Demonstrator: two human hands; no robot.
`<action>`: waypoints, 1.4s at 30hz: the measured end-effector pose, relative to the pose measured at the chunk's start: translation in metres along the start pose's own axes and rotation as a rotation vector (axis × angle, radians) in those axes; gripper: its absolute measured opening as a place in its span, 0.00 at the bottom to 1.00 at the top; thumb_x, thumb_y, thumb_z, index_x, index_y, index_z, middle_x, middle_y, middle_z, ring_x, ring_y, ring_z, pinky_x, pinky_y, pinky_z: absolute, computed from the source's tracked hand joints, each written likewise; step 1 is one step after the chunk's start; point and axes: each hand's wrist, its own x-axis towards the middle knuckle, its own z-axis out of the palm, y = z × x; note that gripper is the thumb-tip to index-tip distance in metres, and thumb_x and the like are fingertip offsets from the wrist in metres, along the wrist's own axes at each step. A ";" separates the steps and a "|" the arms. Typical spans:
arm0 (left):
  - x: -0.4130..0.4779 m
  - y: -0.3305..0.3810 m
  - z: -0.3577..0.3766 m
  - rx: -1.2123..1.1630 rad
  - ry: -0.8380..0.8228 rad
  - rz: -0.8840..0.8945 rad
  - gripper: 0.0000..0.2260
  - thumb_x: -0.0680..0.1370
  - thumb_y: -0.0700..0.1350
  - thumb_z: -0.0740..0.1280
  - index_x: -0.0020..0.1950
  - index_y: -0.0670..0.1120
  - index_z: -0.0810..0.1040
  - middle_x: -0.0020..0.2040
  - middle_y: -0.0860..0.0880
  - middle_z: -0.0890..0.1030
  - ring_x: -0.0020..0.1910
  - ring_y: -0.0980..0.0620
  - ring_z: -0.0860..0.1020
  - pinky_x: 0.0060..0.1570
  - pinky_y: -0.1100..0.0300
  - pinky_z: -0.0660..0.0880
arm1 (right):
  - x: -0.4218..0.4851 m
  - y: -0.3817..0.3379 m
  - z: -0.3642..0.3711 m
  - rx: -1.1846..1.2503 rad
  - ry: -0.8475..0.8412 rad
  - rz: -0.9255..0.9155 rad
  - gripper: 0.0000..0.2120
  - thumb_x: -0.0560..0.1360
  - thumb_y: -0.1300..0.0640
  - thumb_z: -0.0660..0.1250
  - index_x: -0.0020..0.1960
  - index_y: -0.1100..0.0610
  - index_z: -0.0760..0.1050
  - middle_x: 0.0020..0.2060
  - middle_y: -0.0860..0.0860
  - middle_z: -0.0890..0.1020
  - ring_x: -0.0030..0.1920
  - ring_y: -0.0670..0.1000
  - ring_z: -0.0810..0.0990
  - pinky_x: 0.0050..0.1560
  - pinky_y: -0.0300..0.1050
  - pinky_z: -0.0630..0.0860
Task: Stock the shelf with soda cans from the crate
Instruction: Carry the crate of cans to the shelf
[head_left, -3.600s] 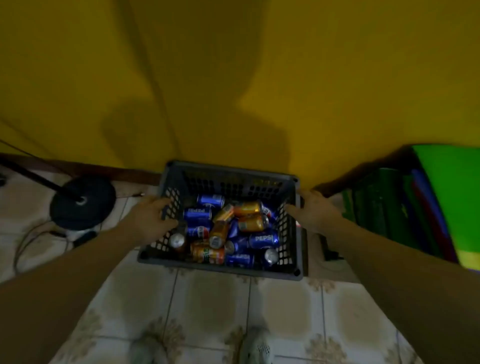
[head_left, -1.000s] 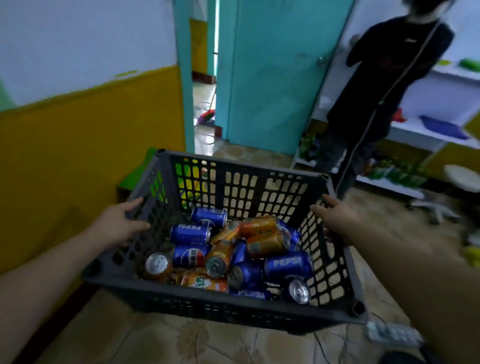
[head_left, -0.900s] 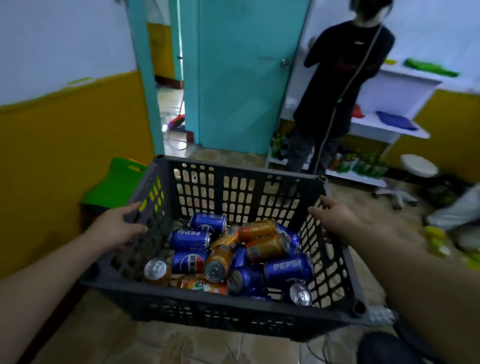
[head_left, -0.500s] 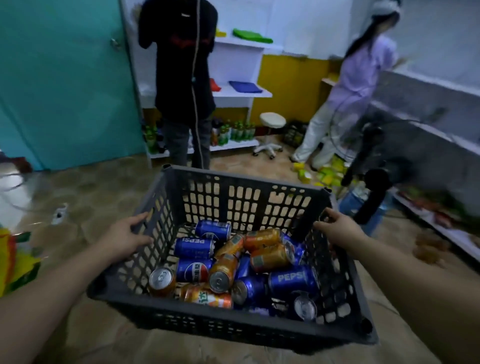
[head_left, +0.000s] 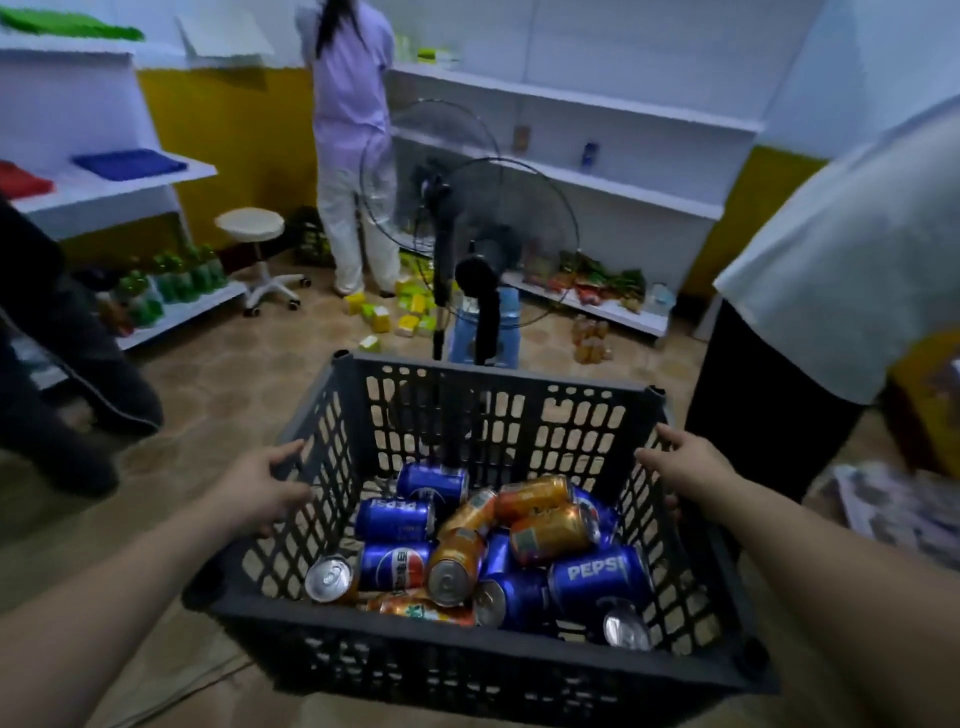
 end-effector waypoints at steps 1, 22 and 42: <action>0.005 0.009 0.010 0.008 -0.031 0.007 0.33 0.73 0.38 0.71 0.75 0.53 0.62 0.46 0.42 0.78 0.34 0.47 0.78 0.29 0.56 0.75 | 0.004 0.010 -0.006 -0.002 0.024 0.016 0.29 0.78 0.49 0.66 0.76 0.44 0.59 0.40 0.57 0.81 0.37 0.57 0.83 0.33 0.48 0.79; 0.138 0.189 0.137 0.105 -0.189 0.152 0.32 0.73 0.39 0.72 0.74 0.51 0.65 0.43 0.47 0.79 0.36 0.45 0.80 0.36 0.53 0.78 | 0.195 0.076 -0.100 0.105 0.062 0.118 0.32 0.74 0.48 0.70 0.75 0.43 0.62 0.41 0.56 0.79 0.29 0.55 0.76 0.31 0.46 0.75; 0.252 0.300 0.184 0.153 -0.242 0.225 0.32 0.73 0.37 0.72 0.74 0.50 0.65 0.36 0.42 0.78 0.29 0.46 0.75 0.26 0.56 0.74 | 0.316 0.071 -0.125 0.172 0.071 0.225 0.33 0.73 0.46 0.70 0.75 0.42 0.61 0.46 0.55 0.76 0.40 0.57 0.78 0.40 0.49 0.77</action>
